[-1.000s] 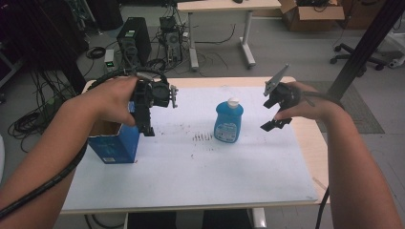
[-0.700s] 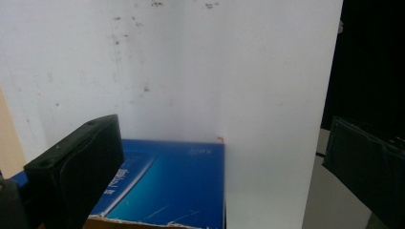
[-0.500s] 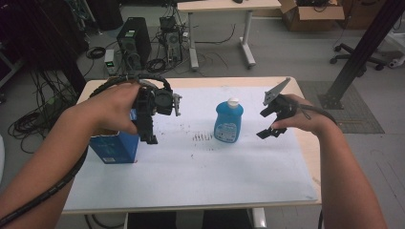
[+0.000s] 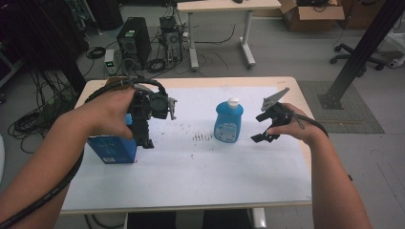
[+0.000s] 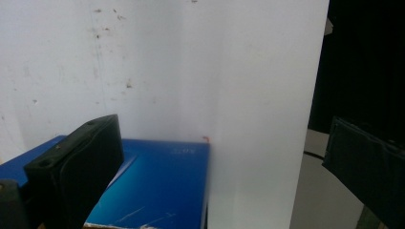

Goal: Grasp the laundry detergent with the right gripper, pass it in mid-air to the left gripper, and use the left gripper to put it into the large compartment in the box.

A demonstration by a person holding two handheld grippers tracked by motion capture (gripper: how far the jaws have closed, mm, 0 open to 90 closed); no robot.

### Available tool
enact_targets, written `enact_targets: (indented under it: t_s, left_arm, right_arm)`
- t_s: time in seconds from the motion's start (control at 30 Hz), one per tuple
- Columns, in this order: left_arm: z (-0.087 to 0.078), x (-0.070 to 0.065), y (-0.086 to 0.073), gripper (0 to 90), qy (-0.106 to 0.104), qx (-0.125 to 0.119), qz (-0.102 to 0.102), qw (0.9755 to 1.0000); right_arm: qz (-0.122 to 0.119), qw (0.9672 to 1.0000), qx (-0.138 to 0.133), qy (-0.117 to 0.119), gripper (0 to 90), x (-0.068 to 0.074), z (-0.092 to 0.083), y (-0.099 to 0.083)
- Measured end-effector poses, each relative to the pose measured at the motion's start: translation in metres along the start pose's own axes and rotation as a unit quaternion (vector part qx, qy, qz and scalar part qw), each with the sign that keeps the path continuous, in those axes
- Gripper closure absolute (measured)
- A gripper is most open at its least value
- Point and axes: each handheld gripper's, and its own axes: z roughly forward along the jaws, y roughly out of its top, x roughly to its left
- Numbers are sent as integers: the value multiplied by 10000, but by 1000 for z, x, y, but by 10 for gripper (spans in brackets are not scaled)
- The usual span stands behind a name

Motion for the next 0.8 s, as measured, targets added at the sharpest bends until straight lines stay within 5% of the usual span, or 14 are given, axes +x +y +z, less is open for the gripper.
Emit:
enact_targets:
  t_s: [0.8]
  left_arm:
    - [-2, -4, -9, 2, 29, -159, 15, 9999]
  right_arm:
    - [65, 9974, -717, 26, 34, 1, 37, 6]
